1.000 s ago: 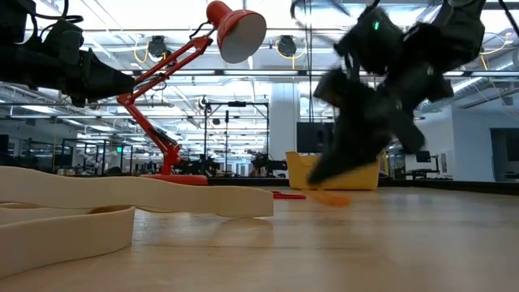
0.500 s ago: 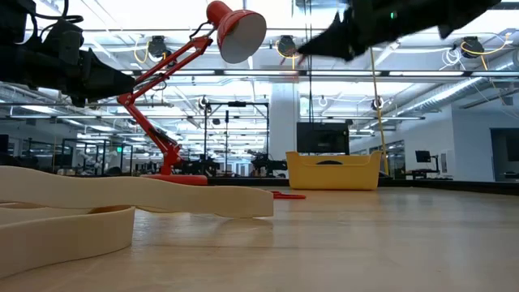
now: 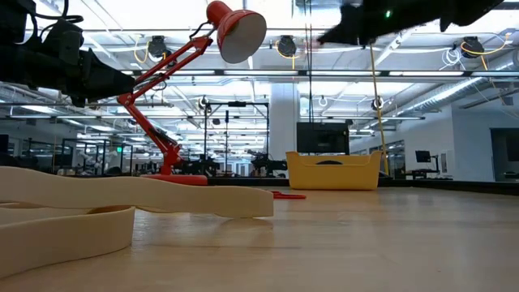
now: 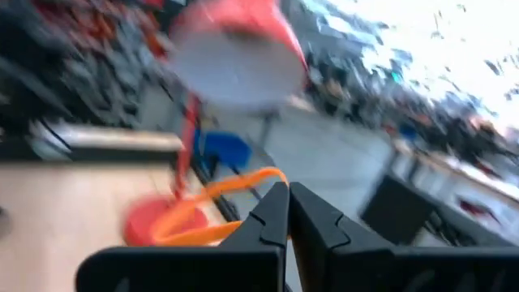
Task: Pick and place rubber bands into bin
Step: Put the orange rubber band into the yellow container
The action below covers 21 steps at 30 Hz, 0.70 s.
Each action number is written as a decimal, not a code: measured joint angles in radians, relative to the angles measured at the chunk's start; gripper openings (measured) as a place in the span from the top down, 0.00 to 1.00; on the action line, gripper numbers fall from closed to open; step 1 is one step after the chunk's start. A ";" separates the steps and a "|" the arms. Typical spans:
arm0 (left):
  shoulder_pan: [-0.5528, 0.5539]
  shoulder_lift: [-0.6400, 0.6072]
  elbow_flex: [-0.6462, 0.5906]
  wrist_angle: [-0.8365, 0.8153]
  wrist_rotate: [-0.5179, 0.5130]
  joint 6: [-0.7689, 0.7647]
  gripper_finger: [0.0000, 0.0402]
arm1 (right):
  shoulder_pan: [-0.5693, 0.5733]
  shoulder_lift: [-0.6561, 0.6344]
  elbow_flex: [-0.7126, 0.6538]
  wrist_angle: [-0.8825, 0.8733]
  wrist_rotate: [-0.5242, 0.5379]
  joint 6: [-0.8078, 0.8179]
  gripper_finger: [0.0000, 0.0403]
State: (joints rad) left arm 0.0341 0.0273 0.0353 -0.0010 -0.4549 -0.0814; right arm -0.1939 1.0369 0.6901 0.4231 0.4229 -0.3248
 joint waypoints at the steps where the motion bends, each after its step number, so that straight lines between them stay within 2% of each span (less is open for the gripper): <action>1: 0.000 0.000 0.000 0.000 0.000 0.000 0.57 | -0.026 0.005 0.000 -0.038 -0.001 0.003 1.00; 6: 0.000 0.000 0.000 0.002 0.000 0.000 0.57 | -0.167 0.050 0.020 -0.264 -0.010 0.141 1.00; 11: 0.000 0.000 0.000 0.003 -0.001 0.000 0.57 | -0.286 0.124 0.031 -0.440 -0.106 0.309 1.00; 18: 0.000 0.000 0.000 0.003 -0.001 -0.001 0.57 | -0.363 0.249 0.031 -0.485 -0.146 0.384 1.00; 21: 0.000 0.000 0.000 0.003 -0.001 -0.001 0.57 | -0.388 0.294 0.031 -0.487 -0.207 0.434 1.00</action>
State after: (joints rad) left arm 0.0344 0.0272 0.0353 0.0025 -0.4557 -0.0826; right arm -0.5815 1.3310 0.7212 -0.0636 0.2159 0.1094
